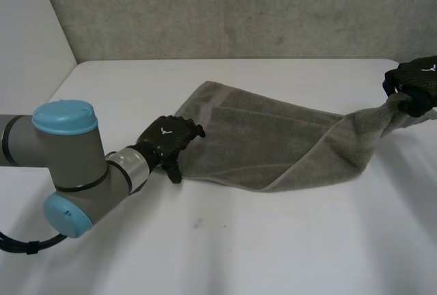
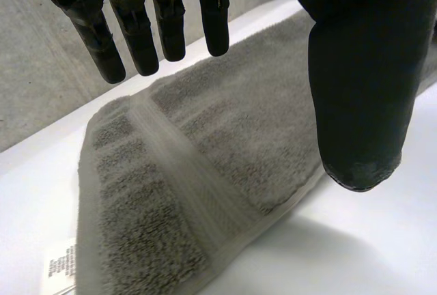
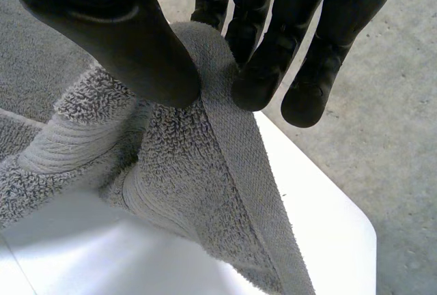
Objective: Fold the towel.
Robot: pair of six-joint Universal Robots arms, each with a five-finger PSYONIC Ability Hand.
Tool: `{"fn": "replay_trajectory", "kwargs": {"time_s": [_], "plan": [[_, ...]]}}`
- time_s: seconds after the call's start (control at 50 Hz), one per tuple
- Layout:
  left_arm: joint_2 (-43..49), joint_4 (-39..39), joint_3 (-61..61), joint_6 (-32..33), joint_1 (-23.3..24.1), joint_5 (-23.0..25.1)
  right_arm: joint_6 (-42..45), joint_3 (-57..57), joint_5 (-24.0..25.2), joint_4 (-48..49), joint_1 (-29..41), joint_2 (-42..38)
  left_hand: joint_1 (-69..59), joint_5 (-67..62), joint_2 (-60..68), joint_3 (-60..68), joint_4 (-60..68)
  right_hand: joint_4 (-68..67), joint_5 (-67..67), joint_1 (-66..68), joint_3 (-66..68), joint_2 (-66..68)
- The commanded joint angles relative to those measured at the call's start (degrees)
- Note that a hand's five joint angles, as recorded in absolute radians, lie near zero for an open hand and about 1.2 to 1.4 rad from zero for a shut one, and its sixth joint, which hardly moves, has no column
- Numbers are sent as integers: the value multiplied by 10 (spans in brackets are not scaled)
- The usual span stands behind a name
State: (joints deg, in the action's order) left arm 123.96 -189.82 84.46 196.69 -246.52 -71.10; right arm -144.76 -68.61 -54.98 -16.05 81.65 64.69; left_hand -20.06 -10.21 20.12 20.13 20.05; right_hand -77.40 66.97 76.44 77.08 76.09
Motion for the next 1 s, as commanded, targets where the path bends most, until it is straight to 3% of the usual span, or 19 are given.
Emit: {"fn": "replay_trajectory", "kwargs": {"time_s": [0.02, 0.06, 0.16, 1.0], "plan": [[20, 3, -16, 99, -4, -37, 0, 0, 0, 0, 0, -1, -34, -33, 34, 34, 35, -26, 30, 36, 29, 39], [31, 3, -23, 143, -7, -70, 0, -1, 0, 0, 1, -2, -36, -35, 36, 35, 36, -26, 30, 36, 29, 39], [47, 4, -34, 180, -11, -95, 0, -1, 0, 0, 3, -2, -31, -30, 30, 30, 31, -26, 30, 36, 29, 39], [136, 41, -133, 186, -13, -96, 3, -9, 2, 1, 4, -5, -112, -110, 111, 111, 112, -26, 30, 36, 29, 39]]}}
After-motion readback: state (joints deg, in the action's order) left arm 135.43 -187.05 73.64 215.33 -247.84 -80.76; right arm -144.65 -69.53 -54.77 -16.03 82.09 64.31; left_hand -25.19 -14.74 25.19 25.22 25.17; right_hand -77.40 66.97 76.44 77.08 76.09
